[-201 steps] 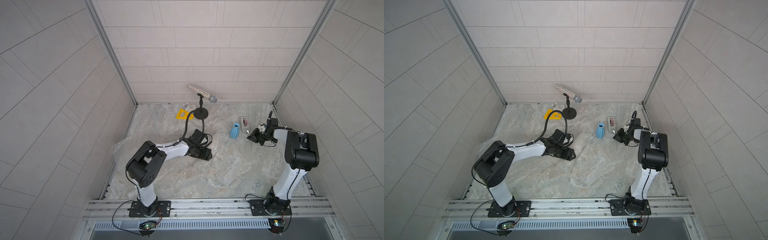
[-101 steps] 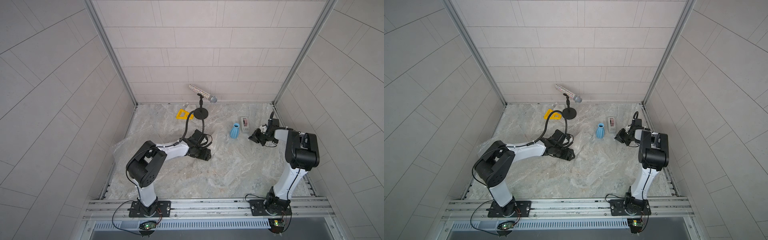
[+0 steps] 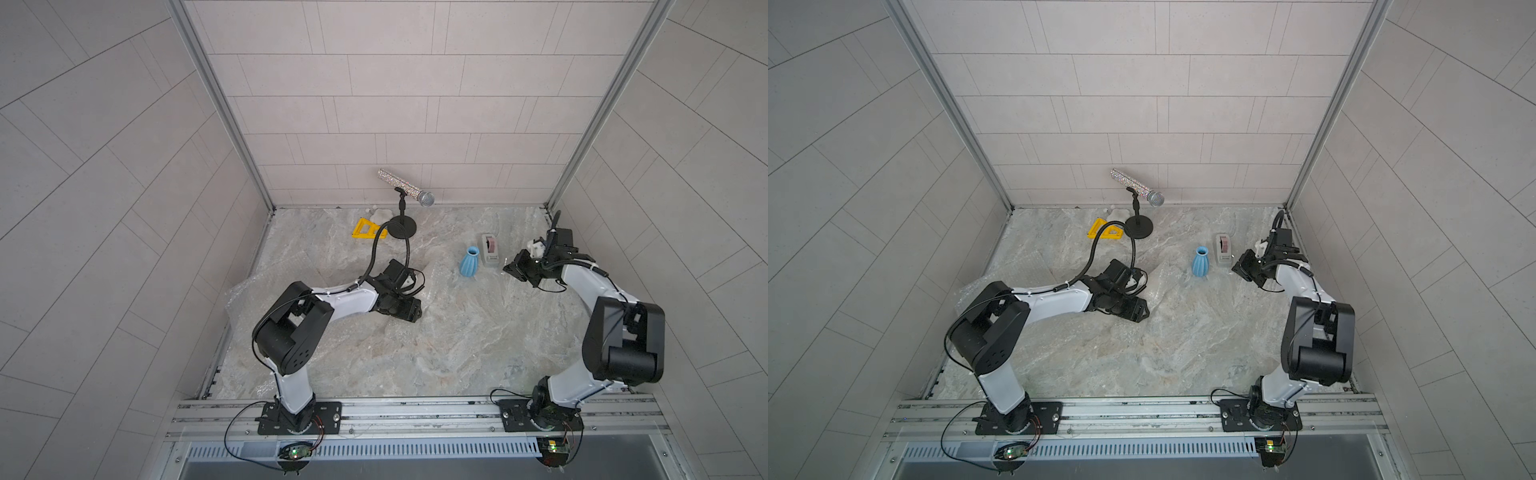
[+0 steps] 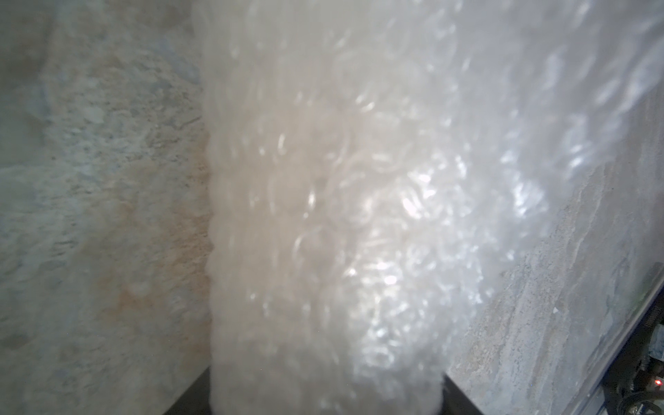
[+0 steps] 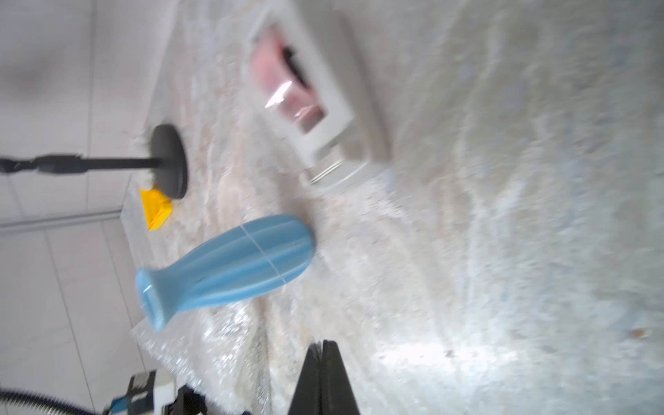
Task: Wrap vases in bubble wrap
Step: Tear off the tape using the Tape Cutter, then stick the tape on the bubble wrap.
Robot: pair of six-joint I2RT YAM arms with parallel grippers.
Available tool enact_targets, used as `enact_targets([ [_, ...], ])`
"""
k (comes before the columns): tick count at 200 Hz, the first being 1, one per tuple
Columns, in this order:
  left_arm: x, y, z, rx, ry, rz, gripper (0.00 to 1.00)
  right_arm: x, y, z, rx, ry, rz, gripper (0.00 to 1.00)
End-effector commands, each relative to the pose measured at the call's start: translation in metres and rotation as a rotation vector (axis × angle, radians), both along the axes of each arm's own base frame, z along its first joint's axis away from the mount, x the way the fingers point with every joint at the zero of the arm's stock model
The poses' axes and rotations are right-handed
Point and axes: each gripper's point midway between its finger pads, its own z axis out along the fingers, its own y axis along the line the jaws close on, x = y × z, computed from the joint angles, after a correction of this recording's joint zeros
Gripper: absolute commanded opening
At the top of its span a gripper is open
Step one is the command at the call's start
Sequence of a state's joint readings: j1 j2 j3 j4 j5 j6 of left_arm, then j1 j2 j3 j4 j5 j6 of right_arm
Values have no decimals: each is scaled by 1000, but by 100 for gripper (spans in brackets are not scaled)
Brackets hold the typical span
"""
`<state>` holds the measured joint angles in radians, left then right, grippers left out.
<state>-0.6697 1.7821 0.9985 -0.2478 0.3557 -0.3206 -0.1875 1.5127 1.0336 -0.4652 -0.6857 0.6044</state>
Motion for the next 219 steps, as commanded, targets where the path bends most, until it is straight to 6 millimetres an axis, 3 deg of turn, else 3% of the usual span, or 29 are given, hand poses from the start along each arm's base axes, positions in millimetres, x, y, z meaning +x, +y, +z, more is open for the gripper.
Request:
enact_targets([
  [1,-27,44,-44,196,125,22,71,-42,61,3,50,51,183,0],
  [25,-28,43,-44,186,133,24,71,-72,121,16,55,25,359,0],
  [58,-32,45,-41,178,133,18,71,-111,179,19,115,13,555,0],
  [72,-32,45,-41,177,132,18,71,-119,193,13,120,28,606,0],
  [105,-33,46,-41,182,133,18,71,-118,220,12,143,-8,674,0],
  [134,-34,47,-42,183,134,19,71,-112,221,-11,90,65,677,0],
  [156,-34,45,-41,172,138,21,71,-100,228,-17,81,59,682,0],
  [219,-34,44,-39,168,137,21,71,-72,224,-51,-12,104,637,0],
])
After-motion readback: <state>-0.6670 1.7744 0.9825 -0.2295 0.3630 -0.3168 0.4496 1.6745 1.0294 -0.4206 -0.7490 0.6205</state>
